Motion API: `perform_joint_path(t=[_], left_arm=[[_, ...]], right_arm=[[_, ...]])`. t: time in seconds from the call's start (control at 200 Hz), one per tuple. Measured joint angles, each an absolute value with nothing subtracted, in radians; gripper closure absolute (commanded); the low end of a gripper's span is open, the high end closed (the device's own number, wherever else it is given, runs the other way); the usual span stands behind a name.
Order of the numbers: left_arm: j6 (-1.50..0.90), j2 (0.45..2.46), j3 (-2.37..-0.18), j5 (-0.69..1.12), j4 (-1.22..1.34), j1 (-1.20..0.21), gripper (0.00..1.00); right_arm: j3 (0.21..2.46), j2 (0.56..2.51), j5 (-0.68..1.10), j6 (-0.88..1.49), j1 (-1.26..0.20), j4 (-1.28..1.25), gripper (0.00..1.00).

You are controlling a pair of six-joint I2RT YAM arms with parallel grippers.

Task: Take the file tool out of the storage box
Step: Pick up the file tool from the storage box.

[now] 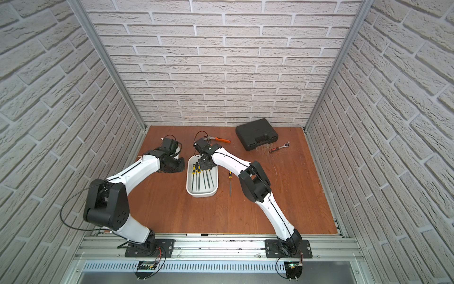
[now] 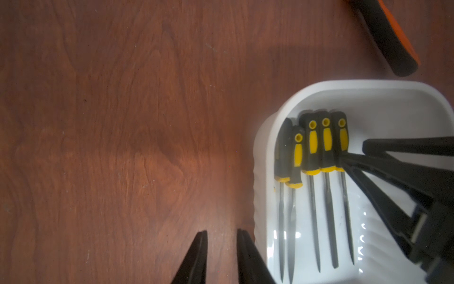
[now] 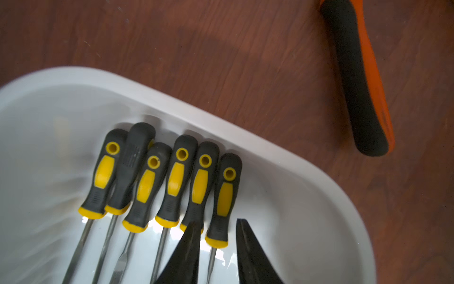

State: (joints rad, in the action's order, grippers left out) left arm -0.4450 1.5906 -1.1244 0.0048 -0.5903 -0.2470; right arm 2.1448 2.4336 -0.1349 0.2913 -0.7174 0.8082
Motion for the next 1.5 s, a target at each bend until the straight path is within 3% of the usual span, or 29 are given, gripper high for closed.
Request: perform_joint_path(t=[1.5], left_arm=[[-0.438,1.577,-1.110,0.004,-0.591,-0.233,0.72]], right_arm=[[2.278,2.531,-0.231,0.269,-0.731,0.943,0.72]])
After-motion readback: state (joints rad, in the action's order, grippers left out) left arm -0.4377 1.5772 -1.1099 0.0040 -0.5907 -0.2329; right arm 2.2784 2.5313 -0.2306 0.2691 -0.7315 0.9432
